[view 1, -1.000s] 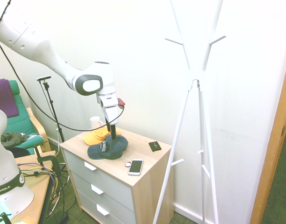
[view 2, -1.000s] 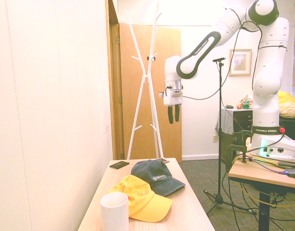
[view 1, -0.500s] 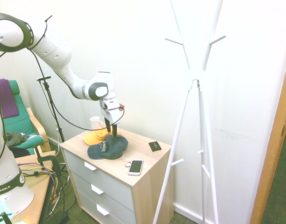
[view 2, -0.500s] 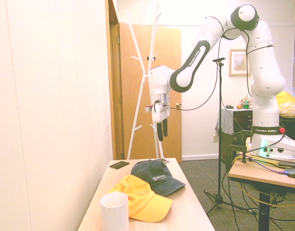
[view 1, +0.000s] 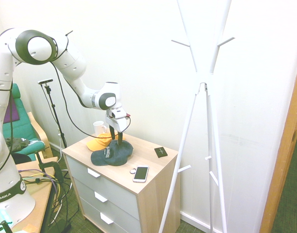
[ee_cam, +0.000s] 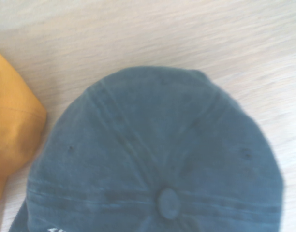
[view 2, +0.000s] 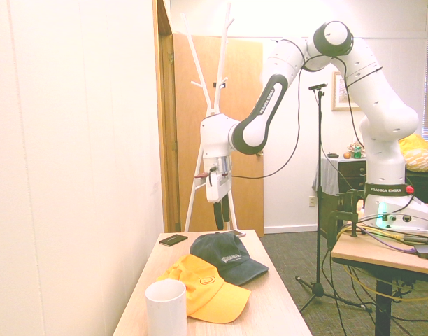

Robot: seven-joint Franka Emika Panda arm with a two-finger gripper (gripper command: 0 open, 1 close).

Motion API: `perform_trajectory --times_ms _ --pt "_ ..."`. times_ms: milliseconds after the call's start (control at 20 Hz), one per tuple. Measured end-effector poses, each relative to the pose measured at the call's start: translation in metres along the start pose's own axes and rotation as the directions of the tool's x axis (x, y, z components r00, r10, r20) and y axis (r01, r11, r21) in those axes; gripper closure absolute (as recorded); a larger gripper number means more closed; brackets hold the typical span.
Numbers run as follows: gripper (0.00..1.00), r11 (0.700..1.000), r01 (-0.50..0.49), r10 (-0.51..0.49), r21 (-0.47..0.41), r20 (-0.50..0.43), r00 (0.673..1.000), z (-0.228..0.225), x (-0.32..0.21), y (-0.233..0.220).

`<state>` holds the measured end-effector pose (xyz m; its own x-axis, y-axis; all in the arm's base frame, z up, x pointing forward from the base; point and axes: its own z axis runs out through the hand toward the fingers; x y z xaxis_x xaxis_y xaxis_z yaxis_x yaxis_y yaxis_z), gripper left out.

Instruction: Hang the cap

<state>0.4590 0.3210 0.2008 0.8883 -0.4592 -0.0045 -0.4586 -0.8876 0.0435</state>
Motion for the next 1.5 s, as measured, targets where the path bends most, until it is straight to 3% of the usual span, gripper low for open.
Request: perform_trajectory --times_ms 600,650,1500 --pt "0.00 0.997 0.066 -0.062 0.044 -0.099 0.993 0.023 0.011 -0.018" --pt "1.00 0.996 0.070 -0.065 0.046 -0.107 0.992 0.022 0.011 -0.019" --pt "1.00 0.994 0.102 -0.095 0.039 -0.140 0.985 0.021 0.006 -0.024"
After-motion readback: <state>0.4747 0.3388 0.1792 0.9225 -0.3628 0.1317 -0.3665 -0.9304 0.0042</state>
